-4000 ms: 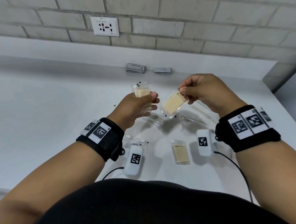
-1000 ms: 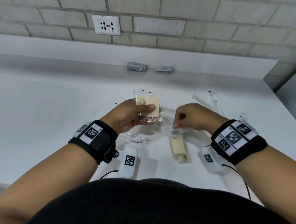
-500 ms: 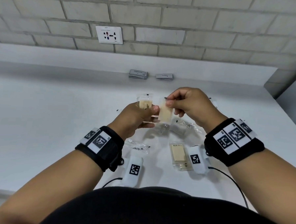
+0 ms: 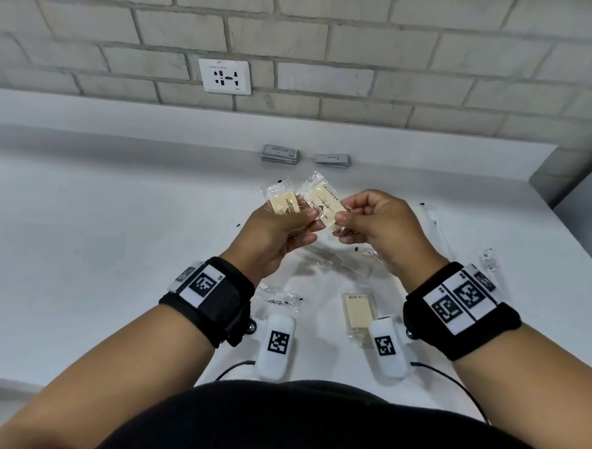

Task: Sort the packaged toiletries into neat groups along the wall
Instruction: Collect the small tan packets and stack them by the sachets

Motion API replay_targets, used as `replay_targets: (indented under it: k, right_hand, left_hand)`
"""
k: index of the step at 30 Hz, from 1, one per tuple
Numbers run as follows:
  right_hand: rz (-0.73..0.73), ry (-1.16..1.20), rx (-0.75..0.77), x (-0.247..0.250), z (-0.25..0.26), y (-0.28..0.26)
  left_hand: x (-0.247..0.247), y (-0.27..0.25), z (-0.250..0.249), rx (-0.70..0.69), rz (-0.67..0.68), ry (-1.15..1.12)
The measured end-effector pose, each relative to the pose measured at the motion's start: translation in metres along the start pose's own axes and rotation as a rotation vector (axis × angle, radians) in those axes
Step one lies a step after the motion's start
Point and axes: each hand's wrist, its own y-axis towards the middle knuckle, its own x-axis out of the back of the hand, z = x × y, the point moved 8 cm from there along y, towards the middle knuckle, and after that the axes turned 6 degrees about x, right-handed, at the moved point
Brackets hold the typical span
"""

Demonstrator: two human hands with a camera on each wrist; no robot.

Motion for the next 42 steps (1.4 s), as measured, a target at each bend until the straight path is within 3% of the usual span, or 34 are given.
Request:
replay_targets:
  k: [3, 6, 10, 14, 17, 20, 24, 27, 35, 42]
  right_hand:
    - [-0.046, -0.047, 0.035, 0.008, 0.008, 0.005]
    - [0.042, 0.126, 0.033, 0.017, 0.023, 0.008]
    - [0.242, -0.238, 0.005, 0.023, 0.034, 0.011]
    - [0.271, -0.244, -0.025, 0.021, 0.037, 0.01]
    - [0.219, -0.309, 0.058, 0.019, 0.041, 0.011]
    - [0.181, -0.385, 0.236, 0.012, 0.047, 0.005]
    - [0.201, -0.511, 0.297, 0.008, 0.036, -0.008]
    - [0.1, -0.26, 0.162, 0.018, 0.019, -0.004]
    - [0.115, 0.144, -0.116, 0.001, 0.005, -0.008]
    - [0.16, -0.018, -0.062, 0.004, 0.008, -0.006]
  left_hand:
    - [0.001, 0.0, -0.001, -0.005, 0.006, -0.01]
    - [0.012, 0.001, -0.002, 0.01, -0.037, -0.049]
    - [0.013, 0.0, 0.006, 0.106, -0.024, -0.01]
    - [0.002, -0.006, 0.016, 0.204, -0.024, 0.049]
    - [-0.003, -0.01, 0.025, 0.325, 0.01, 0.145]
    - [-0.005, -0.011, 0.028, 0.391, 0.058, 0.104]
    - [0.003, -0.007, 0.016, 0.255, -0.018, 0.041]
    - [0.005, -0.002, 0.009, 0.105, -0.035, 0.132]
    - [-0.007, -0.005, -0.006, -0.108, -0.094, 0.247]
    - [-0.012, -0.007, -0.006, -0.135, -0.061, 0.35]
